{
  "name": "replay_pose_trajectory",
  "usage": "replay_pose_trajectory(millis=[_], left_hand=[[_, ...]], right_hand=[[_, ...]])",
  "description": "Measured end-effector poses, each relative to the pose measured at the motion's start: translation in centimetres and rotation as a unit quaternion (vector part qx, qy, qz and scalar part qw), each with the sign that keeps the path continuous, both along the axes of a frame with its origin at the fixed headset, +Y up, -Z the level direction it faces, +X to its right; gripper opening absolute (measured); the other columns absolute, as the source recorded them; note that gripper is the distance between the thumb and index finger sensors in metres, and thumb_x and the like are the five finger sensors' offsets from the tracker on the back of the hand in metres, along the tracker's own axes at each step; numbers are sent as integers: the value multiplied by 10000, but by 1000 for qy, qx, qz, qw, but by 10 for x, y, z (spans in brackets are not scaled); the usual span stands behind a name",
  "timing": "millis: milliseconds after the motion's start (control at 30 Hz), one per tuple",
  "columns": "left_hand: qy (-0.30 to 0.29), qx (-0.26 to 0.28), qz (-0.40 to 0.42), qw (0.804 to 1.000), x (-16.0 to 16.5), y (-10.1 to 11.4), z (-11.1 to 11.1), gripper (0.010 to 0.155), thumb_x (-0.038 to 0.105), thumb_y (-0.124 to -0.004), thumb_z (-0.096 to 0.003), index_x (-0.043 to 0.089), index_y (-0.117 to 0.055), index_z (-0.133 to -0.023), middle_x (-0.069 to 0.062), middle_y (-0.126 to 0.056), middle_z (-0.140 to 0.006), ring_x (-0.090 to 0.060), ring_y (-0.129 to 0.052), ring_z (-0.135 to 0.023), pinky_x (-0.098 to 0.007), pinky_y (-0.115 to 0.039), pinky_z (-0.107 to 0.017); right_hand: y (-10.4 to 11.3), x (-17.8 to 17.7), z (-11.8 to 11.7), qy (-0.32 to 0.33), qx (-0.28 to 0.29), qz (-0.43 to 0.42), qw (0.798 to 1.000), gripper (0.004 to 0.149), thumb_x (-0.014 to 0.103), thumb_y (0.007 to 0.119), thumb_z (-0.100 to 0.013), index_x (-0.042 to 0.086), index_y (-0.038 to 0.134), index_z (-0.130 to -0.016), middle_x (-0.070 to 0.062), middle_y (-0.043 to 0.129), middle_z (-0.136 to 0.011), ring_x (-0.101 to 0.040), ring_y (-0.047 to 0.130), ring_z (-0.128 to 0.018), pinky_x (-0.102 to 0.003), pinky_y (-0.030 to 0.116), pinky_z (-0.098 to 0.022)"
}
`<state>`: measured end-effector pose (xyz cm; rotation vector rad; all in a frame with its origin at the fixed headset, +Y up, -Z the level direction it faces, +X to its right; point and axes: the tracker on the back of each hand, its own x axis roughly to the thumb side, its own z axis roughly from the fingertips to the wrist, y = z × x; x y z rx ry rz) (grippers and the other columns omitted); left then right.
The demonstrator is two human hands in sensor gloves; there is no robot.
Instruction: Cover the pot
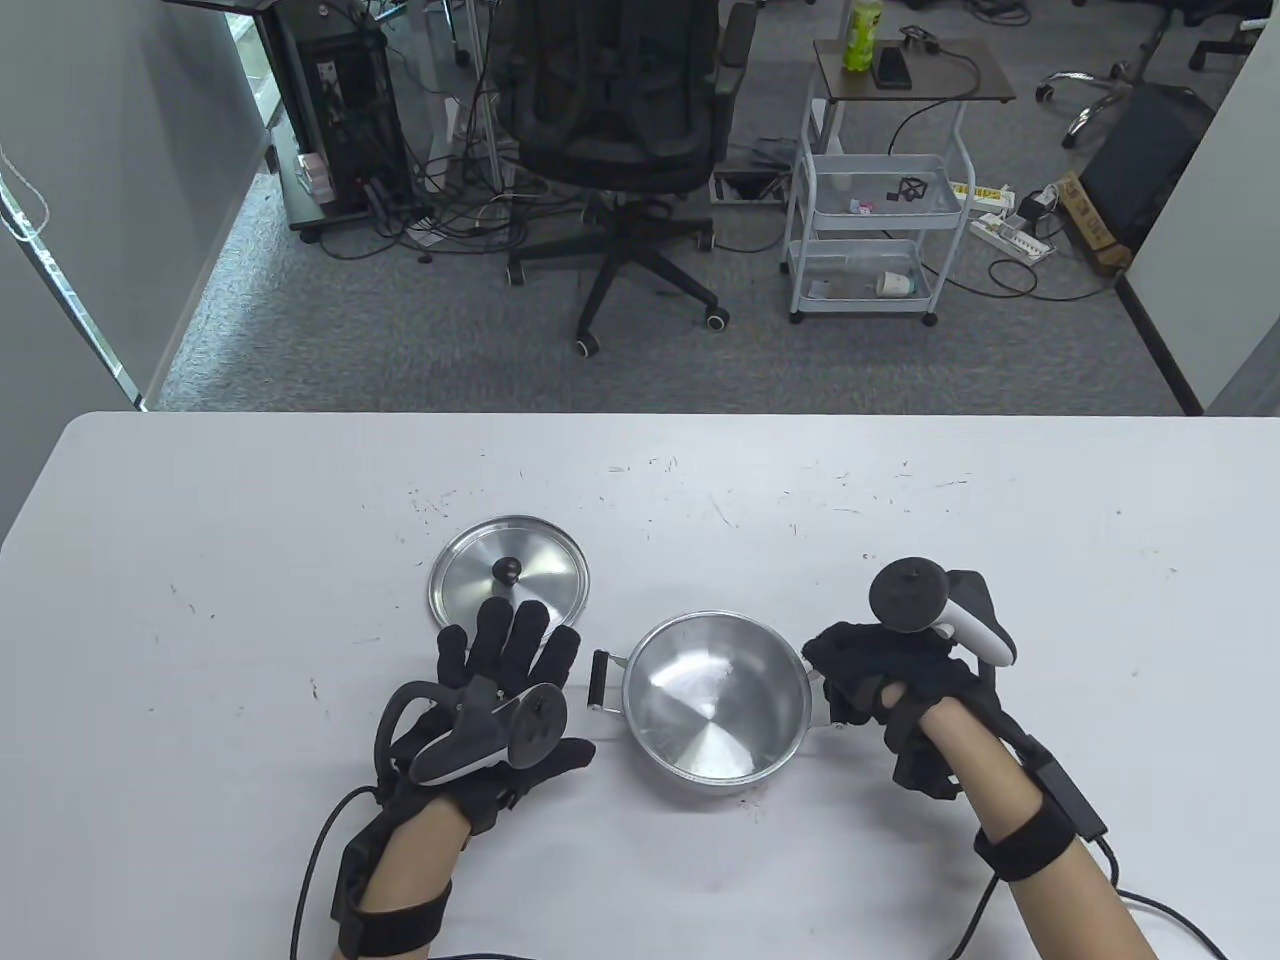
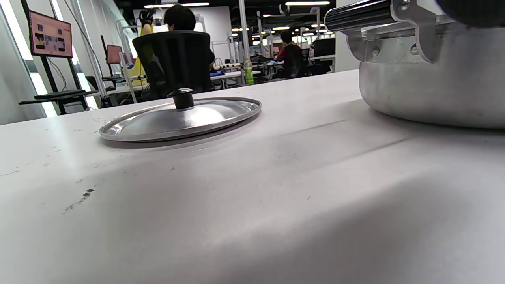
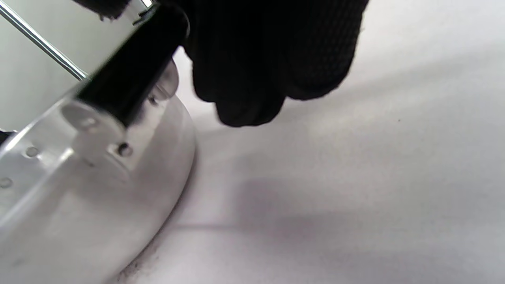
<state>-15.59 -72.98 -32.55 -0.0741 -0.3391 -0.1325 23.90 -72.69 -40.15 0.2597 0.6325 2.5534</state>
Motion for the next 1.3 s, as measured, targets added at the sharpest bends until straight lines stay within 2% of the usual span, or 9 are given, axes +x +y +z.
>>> replay_pose_trajectory(millis=[100, 200, 367, 467, 567, 800, 967, 1200, 1300], left_hand=[[2, -3, 3, 1000, -1, 0, -1, 1055, 841, -634, -341, 322, -274, -1185, -103, -186, -1248, -482, -209, -1145, -749, -346, -764], [8, -8, 11, 1000, -4, 2, -4, 1038, 827, -632, -348, 328, -273, -1184, -97, -190, -1249, -476, -213, -1148, -748, -345, -765], [56, 23, 34, 998, -29, 18, -12, 978, 772, -646, -385, 325, -304, -1185, -100, -241, -1251, -464, -261, -1153, -732, -380, -771], [86, 6, 107, 991, -39, 21, -22, 958, 739, -672, -401, 308, -332, -1185, -105, -261, -1249, -462, -269, -1153, -727, -383, -777], [109, -17, 122, 986, -42, 21, -42, 949, 726, -687, -404, 302, -346, -1183, -112, -294, -1247, -468, -313, -1150, -721, -418, -774], [152, -45, 24, 987, -33, 20, -97, 868, 661, -706, -423, 305, -427, -1164, -84, -454, -1231, -430, -475, -1140, -680, -508, -774], [180, -38, -26, 983, -18, -4, -144, 742, 588, -749, -426, 318, -581, -1096, -20, -700, -1124, -321, -733, -1048, -565, -660, -747], [181, -44, -113, 976, 4, -22, -166, 527, 396, -885, -403, 361, -809, -923, 99, -919, -929, -134, -910, -918, -473, -734, -728], [187, -36, -134, 972, 6, -25, -173, 499, 326, -917, -354, 376, -868, -848, 155, -978, -820, 32, -1008, -760, -400, -797, -692]], right_hand=[[12, 9, 11, 0, 58, 4, 998, 719, 593, 700, -381, 199, 654, -981, -120, 808, -944, -380, 910, -741, -513, 787, -497], [19, 18, 22, 6, 96, 17, 995, 785, 631, 701, -360, 237, 567, -1025, -129, 629, -1068, -428, 718, -917, -591, 652, -617], [13, 36, 51, 34, 125, 58, 990, 859, 706, 694, -329, 307, 478, -1059, -96, 407, -1158, -443, 443, -1050, -676, 441, -696], [2, 47, 65, 31, 146, 100, 984, 905, 750, 687, -306, 326, 440, -1068, -79, 325, -1176, -438, 314, -1078, -712, 313, -703], [-10, 57, 72, 30, 138, 102, 985, 926, 768, 676, -305, 325, 409, -1072, -84, 286, -1176, -439, 278, -1078, -715, 303, -700], [-22, 72, 84, 17, 126, 123, 984, 913, 744, 687, -310, 316, 414, -1068, -90, 281, -1171, -439, 248, -1072, -715, 256, -695], [-25, 69, 89, 30, 129, 138, 982, 879, 717, 684, -322, 307, 441, -1060, -95, 312, -1163, -438, 295, -1067, -707, 295, -696], [-27, 68, 88, 25, 132, 135, 982, 859, 701, 678, -332, 298, 456, -1057, -100, 331, -1160, -440, 318, -1063, -703, 313, -695], [-28, 68, 88, 25, 129, 137, 982, 854, 698, 677, -335, 299, 455, -1056, -100, 333, -1159, -440, 322, -1062, -703, 316, -695]])
